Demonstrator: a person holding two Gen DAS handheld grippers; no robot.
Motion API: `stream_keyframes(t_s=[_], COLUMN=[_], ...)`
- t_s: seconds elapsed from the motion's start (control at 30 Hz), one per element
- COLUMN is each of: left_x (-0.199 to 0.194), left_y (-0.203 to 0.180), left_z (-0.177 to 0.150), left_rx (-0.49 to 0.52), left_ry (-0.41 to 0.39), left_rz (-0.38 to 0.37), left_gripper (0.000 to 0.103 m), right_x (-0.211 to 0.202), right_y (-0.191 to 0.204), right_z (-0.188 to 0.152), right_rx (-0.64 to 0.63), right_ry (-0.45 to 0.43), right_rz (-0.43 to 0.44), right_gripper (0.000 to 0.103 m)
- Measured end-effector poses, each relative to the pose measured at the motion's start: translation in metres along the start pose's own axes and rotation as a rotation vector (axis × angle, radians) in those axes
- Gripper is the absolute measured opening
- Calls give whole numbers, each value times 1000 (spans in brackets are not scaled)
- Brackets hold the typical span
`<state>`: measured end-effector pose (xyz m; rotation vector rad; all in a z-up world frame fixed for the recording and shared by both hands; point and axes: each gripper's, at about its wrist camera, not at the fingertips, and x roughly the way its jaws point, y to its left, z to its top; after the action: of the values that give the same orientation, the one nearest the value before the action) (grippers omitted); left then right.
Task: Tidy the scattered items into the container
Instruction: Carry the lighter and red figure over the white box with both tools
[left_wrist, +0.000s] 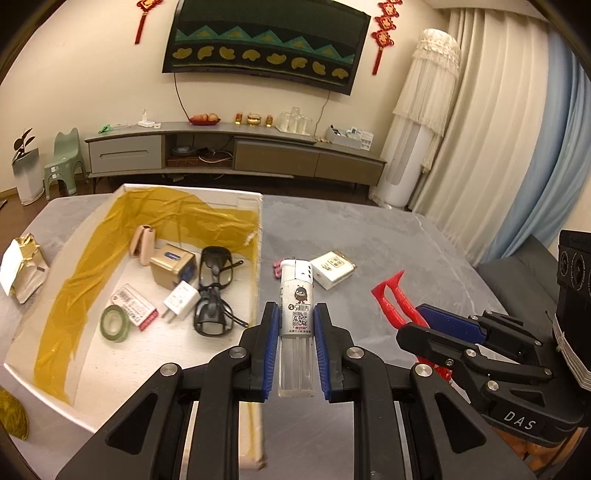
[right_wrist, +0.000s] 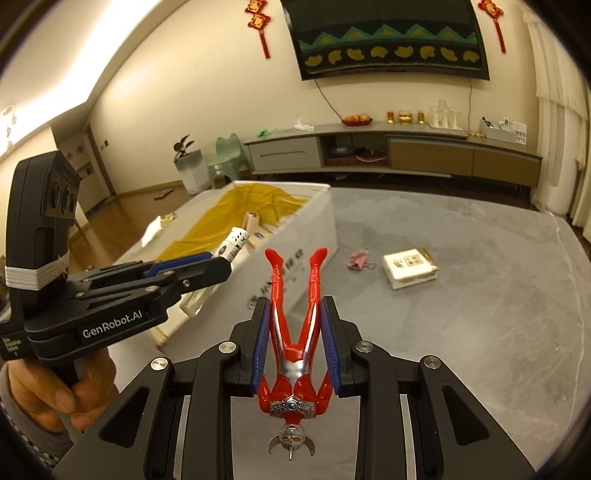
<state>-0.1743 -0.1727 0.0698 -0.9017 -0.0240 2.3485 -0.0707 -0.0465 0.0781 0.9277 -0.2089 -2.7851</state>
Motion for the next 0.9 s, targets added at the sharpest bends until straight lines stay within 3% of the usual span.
stream_keyframes(t_s=[0.5, 0.9], left_x=[-22, -53], left_y=[48, 102], left_z=[2, 16], left_rx=[-81, -201], left_ry=[-51, -133], left_rz=[6, 19], left_gripper=[20, 20], right_x=[4, 29], right_y=[62, 95], right_z=[30, 60], right_rx=[-79, -124], right_ry=[-24, -13], right_rz=[18, 46], right_gripper=[28, 28])
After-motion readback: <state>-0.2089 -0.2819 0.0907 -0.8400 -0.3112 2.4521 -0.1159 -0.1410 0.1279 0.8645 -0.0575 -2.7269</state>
